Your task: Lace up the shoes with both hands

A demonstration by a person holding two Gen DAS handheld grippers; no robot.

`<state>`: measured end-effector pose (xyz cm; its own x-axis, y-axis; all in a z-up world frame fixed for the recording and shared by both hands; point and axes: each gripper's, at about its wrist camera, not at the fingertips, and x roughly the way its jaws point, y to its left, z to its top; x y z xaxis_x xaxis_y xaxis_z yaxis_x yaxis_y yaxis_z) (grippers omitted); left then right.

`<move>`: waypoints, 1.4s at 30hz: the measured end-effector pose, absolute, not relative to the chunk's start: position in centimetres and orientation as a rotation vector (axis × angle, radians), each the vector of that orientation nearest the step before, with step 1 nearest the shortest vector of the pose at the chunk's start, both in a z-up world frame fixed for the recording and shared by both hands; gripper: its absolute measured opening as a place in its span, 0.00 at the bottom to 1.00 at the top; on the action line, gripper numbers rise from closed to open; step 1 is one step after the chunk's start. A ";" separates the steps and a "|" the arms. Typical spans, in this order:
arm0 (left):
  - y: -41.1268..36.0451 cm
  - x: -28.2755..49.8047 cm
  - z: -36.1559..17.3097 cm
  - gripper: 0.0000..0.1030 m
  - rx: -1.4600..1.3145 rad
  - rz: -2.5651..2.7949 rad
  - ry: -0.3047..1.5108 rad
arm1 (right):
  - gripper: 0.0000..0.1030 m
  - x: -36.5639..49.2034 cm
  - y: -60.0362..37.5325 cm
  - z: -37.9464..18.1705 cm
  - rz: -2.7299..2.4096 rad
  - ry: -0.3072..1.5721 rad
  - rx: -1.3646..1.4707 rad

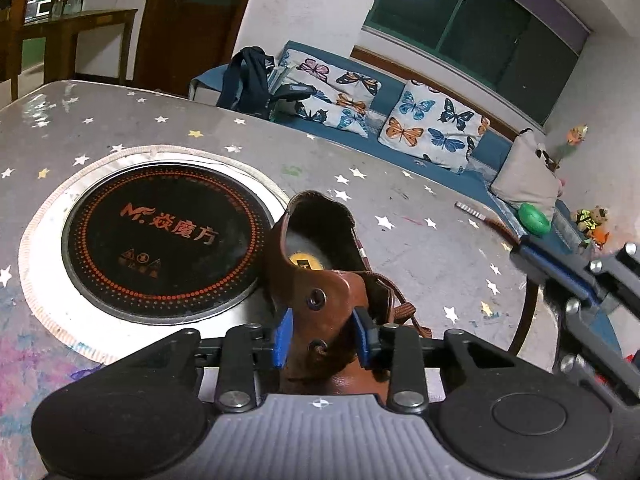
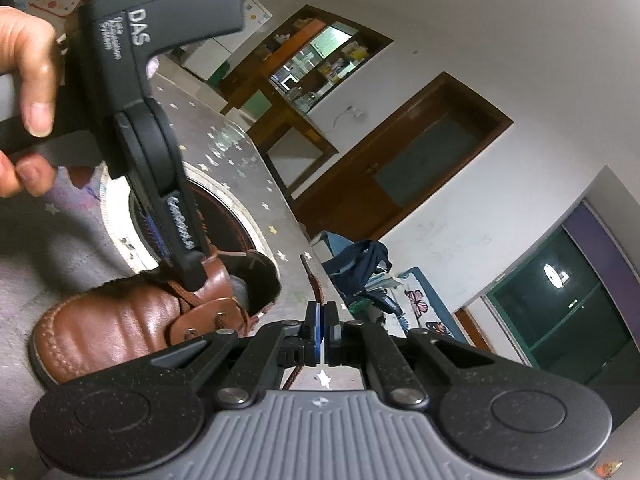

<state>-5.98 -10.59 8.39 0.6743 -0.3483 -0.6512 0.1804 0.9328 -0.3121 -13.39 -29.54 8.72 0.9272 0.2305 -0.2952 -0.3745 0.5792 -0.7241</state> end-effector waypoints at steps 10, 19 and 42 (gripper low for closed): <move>-12.1 -7.2 8.9 0.49 -0.074 -0.309 0.723 | 0.01 -11.2 -34.2 13.2 0.133 0.115 -0.818; -16.2 -10.0 8.0 0.74 0.152 -0.311 0.702 | 0.01 -10.8 -38.3 16.6 -0.030 0.028 -0.733; -21.4 -8.7 5.7 0.97 0.377 -0.100 0.722 | 0.01 -11.1 -37.7 18.4 0.000 -0.069 -0.701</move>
<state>-8.71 -21.42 5.70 0.7487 0.0400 -0.6617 0.2175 0.9281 0.3021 -11.14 -37.71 18.37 0.9977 0.0237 0.0634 0.0228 0.7642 -0.6446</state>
